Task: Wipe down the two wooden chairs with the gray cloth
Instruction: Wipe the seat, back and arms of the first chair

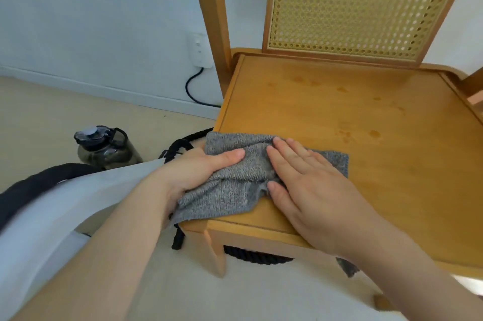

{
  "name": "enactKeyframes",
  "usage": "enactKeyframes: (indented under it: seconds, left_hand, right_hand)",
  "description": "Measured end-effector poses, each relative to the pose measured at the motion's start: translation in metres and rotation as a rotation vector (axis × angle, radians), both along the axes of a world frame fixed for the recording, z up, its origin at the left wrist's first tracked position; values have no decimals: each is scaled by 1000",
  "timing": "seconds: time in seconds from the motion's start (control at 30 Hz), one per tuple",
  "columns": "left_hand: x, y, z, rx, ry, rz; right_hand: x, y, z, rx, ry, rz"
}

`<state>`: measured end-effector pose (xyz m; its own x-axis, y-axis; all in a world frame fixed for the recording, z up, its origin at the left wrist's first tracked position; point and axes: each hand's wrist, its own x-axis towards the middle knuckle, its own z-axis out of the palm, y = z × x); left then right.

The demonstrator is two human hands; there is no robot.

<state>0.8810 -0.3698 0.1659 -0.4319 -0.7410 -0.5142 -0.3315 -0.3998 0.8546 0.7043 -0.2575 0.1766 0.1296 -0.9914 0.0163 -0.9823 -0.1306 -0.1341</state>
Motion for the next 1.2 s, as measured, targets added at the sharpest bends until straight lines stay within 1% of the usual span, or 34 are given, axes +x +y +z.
enactKeyframes:
  seconds: [0.07, 0.17, 0.3, 0.4, 0.5, 0.53, 0.57, 0.6, 0.63, 0.67, 0.7, 0.73, 0.77, 0.83, 0.87, 1.0, 1.03, 1.13, 1.2]
  left_hand:
    - [0, 19, 1, 11, 34, 16]
    - [11, 52, -1, 1, 35, 60]
    - [28, 95, 1, 14, 9, 123]
    - [32, 118, 1, 27, -50, 116]
    - [36, 145, 7, 48, -81, 144]
    - [36, 149, 11, -9, -143, 150]
    - [35, 150, 16, -139, -287, 128]
    - [34, 148, 18, -360, -503, 76]
    - [31, 149, 20, -671, -713, 24]
    - [26, 153, 21, -970, -839, -19]
    - [20, 157, 19, -1194, -864, -63]
    - [14, 161, 15, -1310, -806, -102]
    - [10, 164, 8, -1342, -734, -132]
    - [5, 165, -5, -1315, -653, -163]
    - [-2, 166, -8, -1301, -653, -179]
    - [-60, 180, -1, -1325, -640, -297]
    - [-74, 185, 2, -1306, -656, -344]
    - [-82, 185, 6, -1149, -745, -429]
    - [-65, 181, 5, -1069, -817, -421]
  right_hand:
    - [21, 3, -4, -38, -20, -13]
    - [46, 20, -5, -73, -26, 9]
    - [45, 58, -1, -18, -67, 148]
    - [41, 79, -5, -38, 17, 119]
    - [29, 106, -8, -59, 48, 58]
    - [27, 112, -8, -57, 50, 12]
    - [29, 114, -8, -60, 47, -45]
    - [35, 113, -9, -52, 39, -106]
    - [44, 110, -10, -38, 26, -149]
    - [56, 107, -12, -33, 4, -163]
    - [64, 105, -12, -29, -11, -140]
    - [66, 103, -11, -27, -21, -84]
    - [61, 102, -7, -9, -33, -14]
    - [35, 110, 0, 38, -49, 112]
    - [18, 116, 2, 47, -37, 133]
    - [-44, 138, 3, 83, 6, -9]
    - [-54, 139, 4, 88, 6, -49]
    - [-58, 135, 4, 106, 16, -122]
    - [-42, 127, 3, 109, 7, -143]
